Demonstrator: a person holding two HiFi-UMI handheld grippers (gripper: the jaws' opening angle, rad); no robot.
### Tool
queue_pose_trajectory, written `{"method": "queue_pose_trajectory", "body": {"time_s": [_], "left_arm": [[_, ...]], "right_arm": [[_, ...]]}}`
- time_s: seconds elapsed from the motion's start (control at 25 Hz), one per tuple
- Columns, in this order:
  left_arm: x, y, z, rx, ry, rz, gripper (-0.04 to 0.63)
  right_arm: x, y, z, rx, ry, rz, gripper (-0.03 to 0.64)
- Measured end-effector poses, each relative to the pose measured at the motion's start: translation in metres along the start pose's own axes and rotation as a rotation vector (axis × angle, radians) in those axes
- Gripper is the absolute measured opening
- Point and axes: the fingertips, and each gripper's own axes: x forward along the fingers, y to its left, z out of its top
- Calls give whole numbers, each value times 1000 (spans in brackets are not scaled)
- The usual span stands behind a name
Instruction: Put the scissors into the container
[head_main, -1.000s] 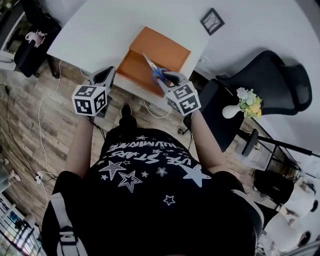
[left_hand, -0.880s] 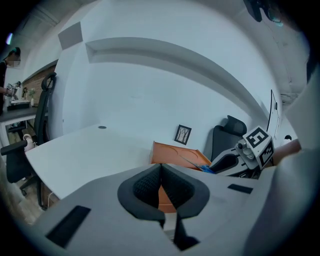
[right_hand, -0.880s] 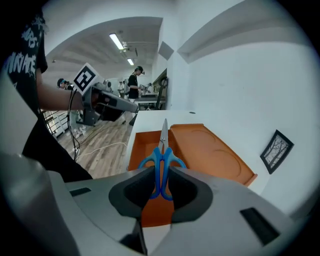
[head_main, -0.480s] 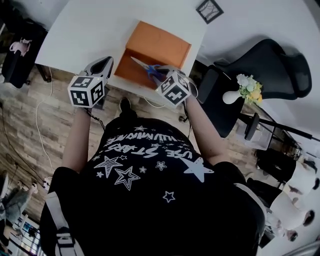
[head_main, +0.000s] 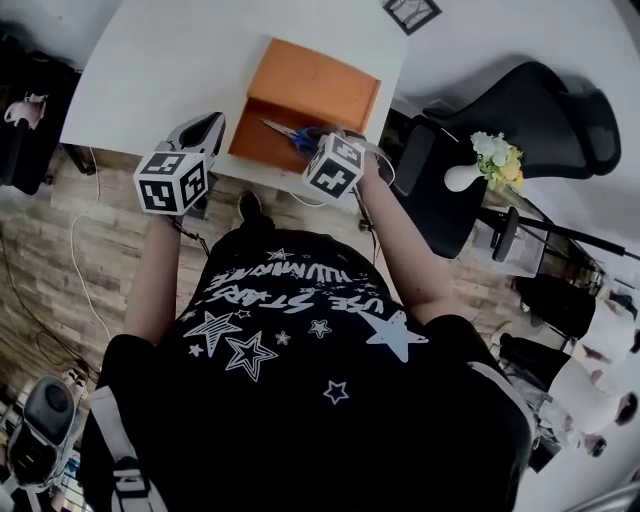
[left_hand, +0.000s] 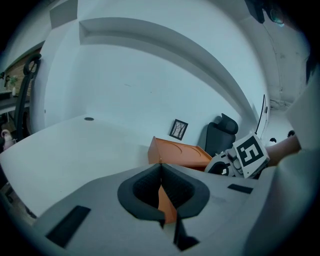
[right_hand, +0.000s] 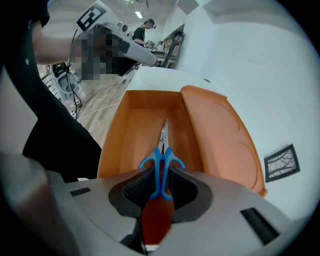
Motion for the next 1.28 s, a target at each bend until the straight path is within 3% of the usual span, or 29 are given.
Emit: {"method": "queue_pose_trajectory", "body": {"time_s": [0.4, 0.68, 0.96, 1.28], "left_arm": [[5, 7, 2, 10, 11, -49, 18], [6, 14, -3, -9, 13, -45, 18], [-3, -4, -15, -33, -2, 0, 18], [-13, -51, -20, -12, -39, 36, 18]], "right_arm": [[5, 3, 1, -11, 98, 8, 101], [5, -2, 3, 17, 70, -14, 101], [-17, -1, 2, 50, -63, -59, 101], [-74, -11, -1, 196, -364, -123, 67]]}}
